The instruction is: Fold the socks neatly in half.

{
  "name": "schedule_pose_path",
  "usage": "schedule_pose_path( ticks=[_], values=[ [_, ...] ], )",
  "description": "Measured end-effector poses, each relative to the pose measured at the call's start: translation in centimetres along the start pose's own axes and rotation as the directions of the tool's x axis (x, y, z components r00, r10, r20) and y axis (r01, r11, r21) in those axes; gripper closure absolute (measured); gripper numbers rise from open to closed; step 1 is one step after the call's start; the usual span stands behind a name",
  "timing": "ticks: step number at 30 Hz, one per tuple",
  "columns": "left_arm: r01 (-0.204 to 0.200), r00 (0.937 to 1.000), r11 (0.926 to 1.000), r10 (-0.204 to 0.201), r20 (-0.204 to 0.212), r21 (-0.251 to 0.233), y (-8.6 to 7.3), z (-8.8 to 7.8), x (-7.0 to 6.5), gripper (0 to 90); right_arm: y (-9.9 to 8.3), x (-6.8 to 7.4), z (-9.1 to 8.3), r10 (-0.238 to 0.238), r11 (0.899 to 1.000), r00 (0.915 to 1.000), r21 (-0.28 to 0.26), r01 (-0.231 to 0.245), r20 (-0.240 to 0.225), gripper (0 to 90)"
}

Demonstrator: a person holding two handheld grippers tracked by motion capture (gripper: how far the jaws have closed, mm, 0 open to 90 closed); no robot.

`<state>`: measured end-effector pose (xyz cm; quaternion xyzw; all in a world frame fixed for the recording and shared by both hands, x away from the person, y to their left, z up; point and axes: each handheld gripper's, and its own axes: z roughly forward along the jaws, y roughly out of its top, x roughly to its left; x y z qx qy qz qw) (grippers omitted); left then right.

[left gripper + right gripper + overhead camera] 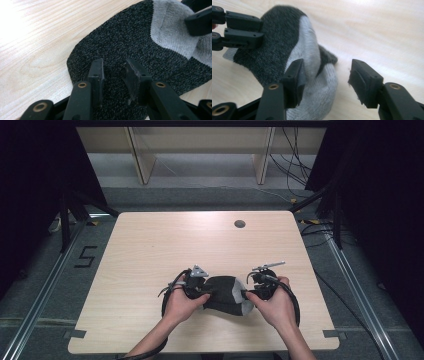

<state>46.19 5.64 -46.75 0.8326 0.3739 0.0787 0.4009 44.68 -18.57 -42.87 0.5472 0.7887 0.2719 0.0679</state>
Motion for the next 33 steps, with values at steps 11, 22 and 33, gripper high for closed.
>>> schedule_pose_path(
  ticks=[11,22,33],
  values=[
    [-0.012,0.9997,0.9998,0.012,0.019,-0.016,-0.1,-0.1,0.1,58.6,0.9,-0.2,0.4,0.067,0.996,0.9868,0.062,-0.058,-0.147,73.3],
    [0.038,0.9983,0.9971,-0.035,0.047,-0.066,0.3,-1.4,1.4,53.1,4.3,1.4,-0.8,-0.107,0.993,0.9815,-0.064,0.098,-0.158,71.5],
    [0.015,0.9976,0.9983,-0.012,0.068,-0.055,0.3,-0.8,0.9,54.9,3.5,-1.6,3.3,0.053,0.999,0.9836,0.007,-0.053,-0.172,69.1]
  ],
)
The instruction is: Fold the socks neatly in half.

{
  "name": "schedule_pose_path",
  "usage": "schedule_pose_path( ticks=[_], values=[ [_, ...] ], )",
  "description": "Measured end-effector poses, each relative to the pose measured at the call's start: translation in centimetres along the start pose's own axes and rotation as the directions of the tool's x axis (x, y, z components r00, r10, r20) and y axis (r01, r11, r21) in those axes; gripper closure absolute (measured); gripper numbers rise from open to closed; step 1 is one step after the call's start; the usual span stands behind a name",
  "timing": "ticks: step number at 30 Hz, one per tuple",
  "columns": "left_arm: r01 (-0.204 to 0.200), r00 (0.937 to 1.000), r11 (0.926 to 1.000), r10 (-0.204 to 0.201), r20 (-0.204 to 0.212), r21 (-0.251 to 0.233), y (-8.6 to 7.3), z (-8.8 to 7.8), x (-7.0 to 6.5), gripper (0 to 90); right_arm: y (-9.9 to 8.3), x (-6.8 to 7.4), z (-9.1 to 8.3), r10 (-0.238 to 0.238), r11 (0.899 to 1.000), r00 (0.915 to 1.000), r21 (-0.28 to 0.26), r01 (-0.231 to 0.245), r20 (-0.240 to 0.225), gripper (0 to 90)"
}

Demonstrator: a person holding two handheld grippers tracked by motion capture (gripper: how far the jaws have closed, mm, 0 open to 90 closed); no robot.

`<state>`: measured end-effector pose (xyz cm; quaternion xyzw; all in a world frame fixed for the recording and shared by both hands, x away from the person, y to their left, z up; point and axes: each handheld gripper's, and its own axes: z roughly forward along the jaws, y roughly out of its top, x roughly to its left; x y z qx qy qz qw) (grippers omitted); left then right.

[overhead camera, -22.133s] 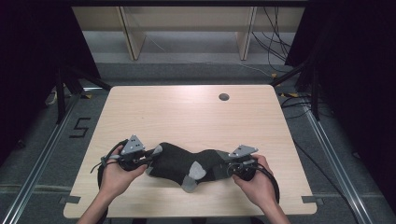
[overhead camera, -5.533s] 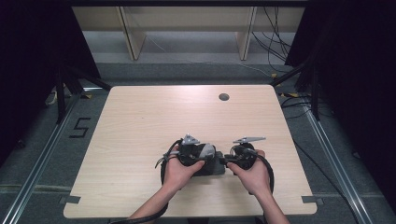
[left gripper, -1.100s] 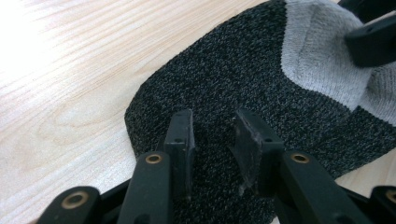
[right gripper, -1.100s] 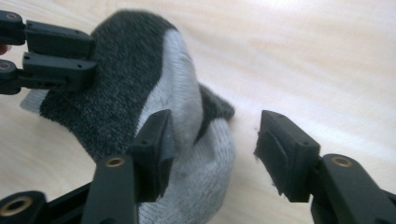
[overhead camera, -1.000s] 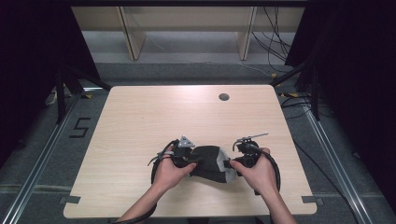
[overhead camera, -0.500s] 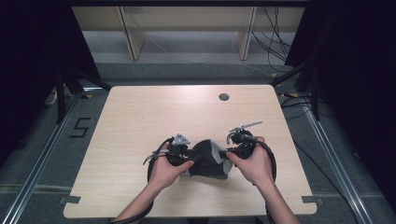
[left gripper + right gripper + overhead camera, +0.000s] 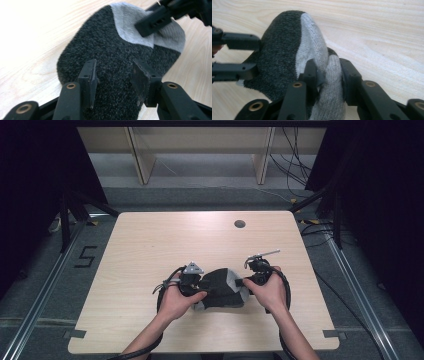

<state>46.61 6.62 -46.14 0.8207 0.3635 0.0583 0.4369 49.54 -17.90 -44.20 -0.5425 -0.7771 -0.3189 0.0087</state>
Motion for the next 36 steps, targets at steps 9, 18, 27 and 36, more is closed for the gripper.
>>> schedule_pose_path(
  ticks=[9,18,27,36],
  values=[
    [-0.045,0.9988,0.9983,0.046,-0.014,0.035,-0.9,1.2,-0.2,59.3,-0.3,0.9,-0.7,-0.09,0.993,0.9891,-0.063,0.098,0.117,47.4],
    [-0.063,0.9977,0.9965,0.064,-0.021,0.054,-0.7,1.2,-0.4,59.6,-0.5,4.3,-2.6,-0.29,0.948,0.9434,-0.089,0.307,0.16,75.3],
    [-0.071,0.9975,0.9966,0.071,-0.004,0.043,-0.9,1.3,-0.2,60.5,-1.3,2.0,0.4,-0.209,0.975,0.9581,-0.034,0.219,0.197,78.5],
    [-0.013,0.9996,0.9996,0.012,-0.027,-0.025,-0.1,-1.5,-0.1,67.3,-1.4,1.7,0.6,-0.19,0.979,0.9632,-0.04,0.201,0.19,79.2]
  ],
)
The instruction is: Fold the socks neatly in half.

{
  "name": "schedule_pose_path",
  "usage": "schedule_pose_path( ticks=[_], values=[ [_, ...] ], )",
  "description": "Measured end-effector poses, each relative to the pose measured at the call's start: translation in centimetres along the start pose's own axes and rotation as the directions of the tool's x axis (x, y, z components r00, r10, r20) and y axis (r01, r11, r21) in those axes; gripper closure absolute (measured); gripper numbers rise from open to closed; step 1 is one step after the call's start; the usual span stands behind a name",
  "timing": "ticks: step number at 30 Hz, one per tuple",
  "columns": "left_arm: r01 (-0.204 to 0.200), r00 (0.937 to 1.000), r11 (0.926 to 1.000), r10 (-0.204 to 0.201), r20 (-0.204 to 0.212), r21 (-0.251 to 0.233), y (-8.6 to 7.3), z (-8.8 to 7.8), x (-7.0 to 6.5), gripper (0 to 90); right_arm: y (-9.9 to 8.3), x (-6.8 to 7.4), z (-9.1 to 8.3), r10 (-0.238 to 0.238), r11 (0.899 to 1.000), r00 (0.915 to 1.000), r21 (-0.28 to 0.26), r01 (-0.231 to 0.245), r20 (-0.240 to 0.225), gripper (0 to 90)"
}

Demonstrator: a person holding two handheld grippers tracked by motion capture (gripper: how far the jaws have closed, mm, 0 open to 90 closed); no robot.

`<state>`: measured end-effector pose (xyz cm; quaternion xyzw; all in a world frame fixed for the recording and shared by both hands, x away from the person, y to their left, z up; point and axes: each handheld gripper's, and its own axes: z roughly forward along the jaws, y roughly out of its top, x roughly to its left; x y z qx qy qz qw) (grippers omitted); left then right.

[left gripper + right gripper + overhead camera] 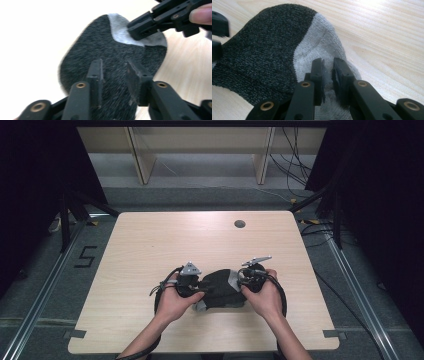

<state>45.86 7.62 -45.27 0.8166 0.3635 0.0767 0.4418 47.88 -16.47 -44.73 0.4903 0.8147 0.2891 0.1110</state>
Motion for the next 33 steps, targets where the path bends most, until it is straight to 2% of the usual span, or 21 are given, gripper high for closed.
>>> schedule_pose_path(
  ticks=[1,3,4,7,9,10,11,18,20,21,22,23,24,25,26,27,28,30,31,33],
  values=[
    [-0.013,0.9998,0.9994,0.014,-0.012,0.033,-0.2,-0.1,0.3,68.3,0.0,0.0,-0.1,-0.004,1.0,1.0,0.006,0.004,0.003,79.2],
    [-0.001,0.9997,0.9973,0.003,-0.026,0.073,-0.8,0.4,0.5,69.5,0.0,-0.1,0.1,-0.006,1.0,1.0,0.002,0.006,0.002,79.2],
    [0.008,0.9999,0.9961,-0.006,-0.014,0.088,-1.2,0.8,0.6,69.7,0.0,-0.1,0.1,-0.003,1.0,1.0,-0.001,0.003,0.002,79.2],
    [0.012,0.9999,0.9955,-0.011,-0.01,0.094,-1.5,1.3,0.6,70.1,-0.1,0.0,0.0,0.005,1.0,1.0,0.0,-0.005,0.001,79.3],
    [0.002,0.9999,0.9943,-0.001,-0.014,0.107,-1.5,1.4,0.6,70.2,-0.2,-0.2,0.1,-0.003,1.0,1.0,-0.007,0.003,-0.002,79.3],
    [0.002,0.9997,0.9943,0.001,-0.024,0.107,-1.5,1.5,0.5,70.3,-0.2,-0.1,0.1,0.011,1.0,0.9999,-0.003,-0.011,-0.007,79.3],
    [-0.006,0.9999,0.9937,0.007,-0.014,0.112,-1.5,1.6,0.7,70.6,-0.2,-0.2,0.1,0.011,1.0,0.9999,-0.004,-0.011,-0.008,79.4],
    [0.0,1.0,0.9959,0.001,-0.01,0.09,-1.6,1.3,0.6,69.1,-0.3,-0.2,0.1,0.017,1.0,0.9998,-0.012,-0.017,-0.013,78.8],
    [0.001,0.9999,0.9973,-0.002,0.013,0.074,-1.5,1.1,0.6,61.1,-0.2,-0.2,-0.3,0.036,0.999,0.999,-0.008,-0.036,-0.028,73.9],
    [0.004,0.9999,0.9974,-0.005,0.012,0.073,-1.4,1.0,0.5,56.9,0.2,-0.2,-0.8,0.069,0.997,0.996,-0.016,-0.07,-0.056,67.7],
    [-0.005,1.0,0.9976,0.005,0.002,0.069,-1.4,0.9,0.4,56.8,0.3,-0.1,-1.0,0.096,0.995,0.9935,-0.036,-0.098,-0.061,65.7],
    [-0.019,0.9998,0.9974,0.018,0.005,0.069,-1.4,0.8,0.4,56.9,0.7,0.0,-1.6,0.085,0.996,0.9941,-0.034,-0.087,-0.068,64.1],
    [-0.028,0.9996,0.9976,0.028,0.002,0.064,-1.4,0.8,0.3,57.1,1.0,0.1,-1.9,0.08,0.995,0.9954,-0.051,-0.083,-0.052,62.5],
    [-0.031,0.9995,0.9978,0.031,0.0,0.059,-1.3,0.7,0.2,57.2,1.4,0.1,-2.2,0.063,0.995,0.9978,-0.079,-0.064,-0.022,61.5],
    [-0.03,0.9995,0.9985,0.03,0.0,0.046,-1.2,0.6,0.0,57.0,1.6,-0.2,-2.3,0.037,0.995,0.9992,-0.094,-0.039,-0.015,60.8],
    [-0.035,0.9994,0.9985,0.035,0.006,0.042,-1.2,0.5,0.0,57.1,1.9,-0.4,-2.3,0.059,0.994,0.9979,-0.092,-0.061,-0.025,59.5],
    [-0.043,0.999,0.9983,0.043,0.007,0.039,-1.2,0.4,-0.2,57.2,1.9,-0.5,-2.1,0.052,0.994,0.9987,-0.099,-0.052,-0.006,59.4],
    [-0.063,0.998,0.997,0.062,0.014,0.045,-1.2,0.3,-0.4,57.2,1.8,-0.6,-1.7,0.063,0.995,0.9978,-0.075,-0.064,-0.023,59.2],
    [-0.066,0.9977,0.9967,0.065,0.018,0.047,-1.2,0.3,-0.4,57.1,1.7,-0.3,-1.6,0.087,0.995,0.996,-0.052,-0.088,-0.022,59.8],
    [-0.063,0.9979,0.9961,0.061,0.022,0.062,-1.3,0.4,-0.4,57.2,1.5,-0.2,-1.1,0.062,0.997,0.998,-0.045,-0.063,-0.015,65.1]
  ],
)
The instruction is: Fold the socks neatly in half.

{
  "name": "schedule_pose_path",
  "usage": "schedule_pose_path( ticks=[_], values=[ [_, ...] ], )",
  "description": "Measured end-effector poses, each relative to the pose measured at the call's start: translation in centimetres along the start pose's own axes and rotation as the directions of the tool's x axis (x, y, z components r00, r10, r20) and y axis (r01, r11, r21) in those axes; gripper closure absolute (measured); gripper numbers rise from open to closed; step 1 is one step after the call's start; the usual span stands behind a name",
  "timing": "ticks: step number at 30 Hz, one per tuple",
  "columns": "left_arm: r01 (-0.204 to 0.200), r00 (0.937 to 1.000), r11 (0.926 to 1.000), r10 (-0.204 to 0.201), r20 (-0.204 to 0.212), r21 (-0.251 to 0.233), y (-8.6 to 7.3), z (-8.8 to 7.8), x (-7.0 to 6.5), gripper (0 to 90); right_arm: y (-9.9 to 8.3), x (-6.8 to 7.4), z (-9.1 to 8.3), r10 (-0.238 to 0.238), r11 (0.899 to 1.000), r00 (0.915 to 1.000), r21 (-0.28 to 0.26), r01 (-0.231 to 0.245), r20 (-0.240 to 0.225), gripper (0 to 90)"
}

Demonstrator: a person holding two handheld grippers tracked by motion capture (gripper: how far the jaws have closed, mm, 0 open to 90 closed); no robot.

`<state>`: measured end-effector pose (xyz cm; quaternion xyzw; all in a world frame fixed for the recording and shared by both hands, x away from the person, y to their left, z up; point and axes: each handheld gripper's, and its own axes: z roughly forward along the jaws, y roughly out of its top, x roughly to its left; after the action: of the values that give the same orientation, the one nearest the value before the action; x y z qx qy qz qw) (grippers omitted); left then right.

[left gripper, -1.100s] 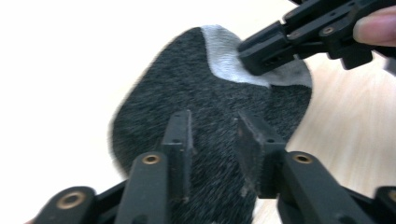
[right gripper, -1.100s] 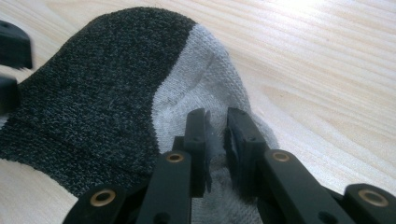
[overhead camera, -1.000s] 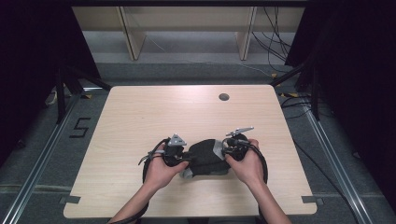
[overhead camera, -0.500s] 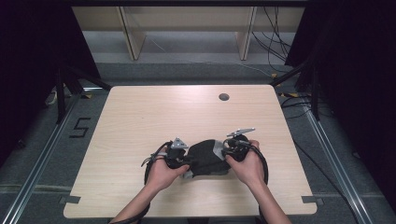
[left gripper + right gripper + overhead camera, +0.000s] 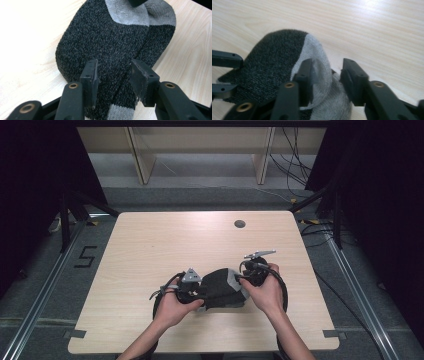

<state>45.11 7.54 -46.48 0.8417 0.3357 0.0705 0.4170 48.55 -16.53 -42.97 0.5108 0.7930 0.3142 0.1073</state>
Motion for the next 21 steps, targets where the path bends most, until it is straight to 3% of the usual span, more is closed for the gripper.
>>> schedule_pose_path(
  ticks=[2,4,8,10,13,16,17,18,19,21],
  values=[
    [0.014,0.9999,0.9999,-0.014,0.006,-0.004,-0.2,0.4,0.1,58.1,-0.2,0.1,0.2,-0.003,1.0,1.0,0.002,0.003,0.0,78.7],
    [0.0,1.0,0.9999,0.0,0.003,0.012,-0.3,0.4,0.2,58.7,-0.3,0.2,0.2,0.004,1.0,0.9999,0.017,-0.004,-0.015,82.6],
    [-0.004,0.9999,0.9999,0.004,-0.01,0.014,-0.3,0.5,0.2,58.3,0.2,0.7,-0.8,0.017,1.0,0.9994,0.012,-0.017,-0.03,83.4],
    [-0.004,0.9999,0.9999,0.004,-0.012,0.016,-0.4,0.6,0.1,58.7,0.6,0.8,-1.5,0.054,0.998,0.9973,0.019,-0.054,-0.048,83.6],
    [-0.003,0.9998,0.9999,0.003,-0.018,0.015,-0.5,0.8,0.1,58.9,0.5,0.7,-1.7,0.055,0.998,0.9976,0.035,-0.053,-0.043,83.6],
    [-0.01,0.9999,0.9996,0.01,-0.012,0.026,-0.4,0.7,0.0,58.8,0.1,0.6,-1.1,0.057,0.991,0.9983,0.121,-0.055,-0.014,83.3],
    [-0.006,0.9999,0.9997,0.006,-0.008,0.025,-0.3,0.6,0.0,58.6,-0.2,0.5,-0.7,0.062,0.989,0.998,0.131,-0.061,-0.007,83.2],
    [0.002,1.0,0.9997,-0.002,-0.002,0.023,-0.2,0.4,0.0,57.8,-0.3,0.2,-0.5,0.036,0.99,0.9993,0.135,-0.037,0.009,83.1],
    [0.016,0.9998,0.9998,-0.016,0.008,0.01,0.0,0.1,-0.1,56.9,-0.4,0.5,-0.3,0.067,0.987,0.9977,0.144,-0.068,0.014,83.0],
    [0.057,0.9978,0.9978,-0.055,0.036,-0.034,0.4,-0.3,-0.1,56.1,-0.5,0.3,-0.2,0.032,0.991,0.9993,0.132,-0.034,0.02,82.9]
  ],
)
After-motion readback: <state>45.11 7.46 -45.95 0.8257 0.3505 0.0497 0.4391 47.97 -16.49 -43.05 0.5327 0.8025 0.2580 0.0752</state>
